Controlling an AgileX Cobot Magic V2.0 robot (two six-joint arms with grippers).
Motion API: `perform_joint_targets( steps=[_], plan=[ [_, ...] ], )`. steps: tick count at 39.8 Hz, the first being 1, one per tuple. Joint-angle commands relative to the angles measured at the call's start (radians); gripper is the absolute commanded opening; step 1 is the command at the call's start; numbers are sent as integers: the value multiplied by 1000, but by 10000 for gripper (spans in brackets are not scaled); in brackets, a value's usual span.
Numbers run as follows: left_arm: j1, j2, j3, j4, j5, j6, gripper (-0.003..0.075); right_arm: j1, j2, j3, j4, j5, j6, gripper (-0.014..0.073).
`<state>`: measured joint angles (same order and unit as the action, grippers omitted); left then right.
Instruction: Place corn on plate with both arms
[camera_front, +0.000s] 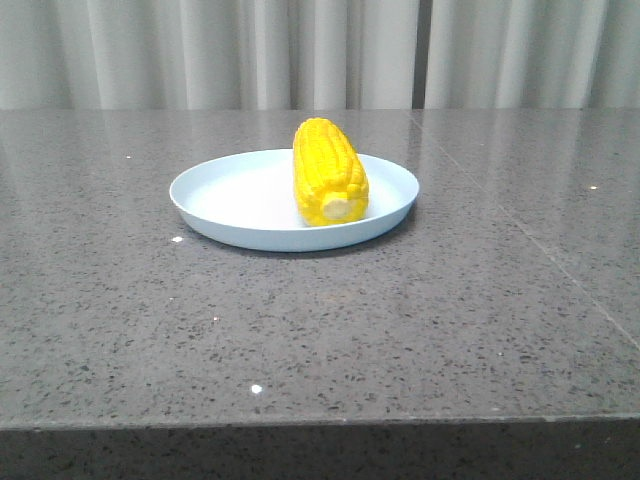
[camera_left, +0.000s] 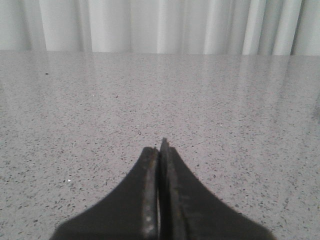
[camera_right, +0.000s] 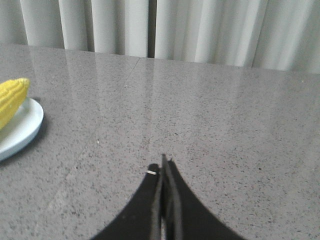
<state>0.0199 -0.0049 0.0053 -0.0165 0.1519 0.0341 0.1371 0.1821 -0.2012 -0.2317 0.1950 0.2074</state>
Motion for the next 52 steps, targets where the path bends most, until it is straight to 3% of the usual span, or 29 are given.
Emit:
perform_joint_targets(
  steps=[1,5,11,52],
  plan=[
    [0,-19,4,-4,-84,-5,-20,-29,-51,28,106,-117,-150,-69],
    [0,-19,4,-4,-84,-5,-20,-79,-121,99,240,-110,-270,-69],
    [0,-19,4,-4,-84,-5,-20,-125,-199,170,329,-63,-273,-69],
    [0,-19,4,-4,-84,-5,-20,-129,-209,224,351,-12,-271,-69]
  ],
)
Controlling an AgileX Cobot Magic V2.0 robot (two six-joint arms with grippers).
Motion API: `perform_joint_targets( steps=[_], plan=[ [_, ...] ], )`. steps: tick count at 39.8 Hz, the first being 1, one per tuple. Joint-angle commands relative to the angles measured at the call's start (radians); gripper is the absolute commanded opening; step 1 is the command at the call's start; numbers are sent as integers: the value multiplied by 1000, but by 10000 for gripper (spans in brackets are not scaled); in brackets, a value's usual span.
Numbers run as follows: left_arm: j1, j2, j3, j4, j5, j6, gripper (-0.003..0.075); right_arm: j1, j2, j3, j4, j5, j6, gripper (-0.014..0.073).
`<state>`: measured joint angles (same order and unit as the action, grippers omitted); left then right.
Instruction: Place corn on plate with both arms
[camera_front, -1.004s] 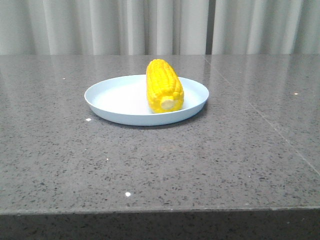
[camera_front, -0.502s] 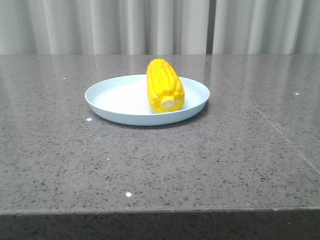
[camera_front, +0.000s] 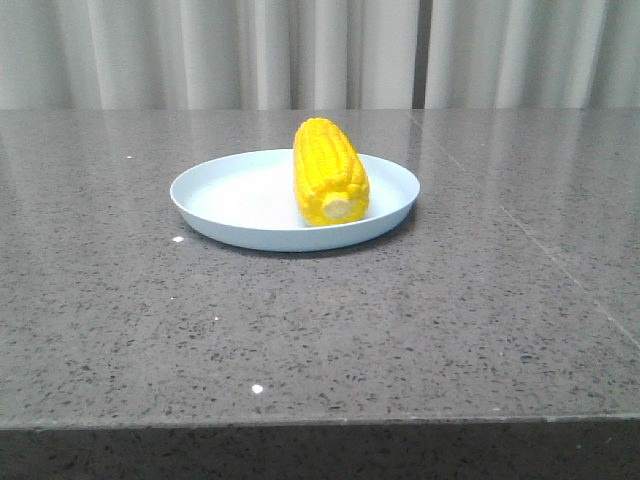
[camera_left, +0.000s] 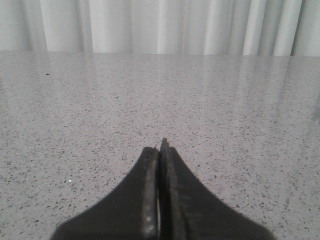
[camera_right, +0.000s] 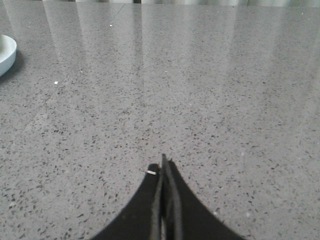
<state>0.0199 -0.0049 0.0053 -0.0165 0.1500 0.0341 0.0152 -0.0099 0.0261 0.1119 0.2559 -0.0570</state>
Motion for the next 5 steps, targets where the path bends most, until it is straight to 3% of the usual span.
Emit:
perform_joint_targets(
  steps=[1,5],
  plan=[
    [0,-19,4,-4,-82,-5,-20,-7,-17,-4,7,-73,-7,-69],
    [0,-19,4,-4,-82,-5,-20,-7,-17,-4,7,-73,-7,-69]
  ],
)
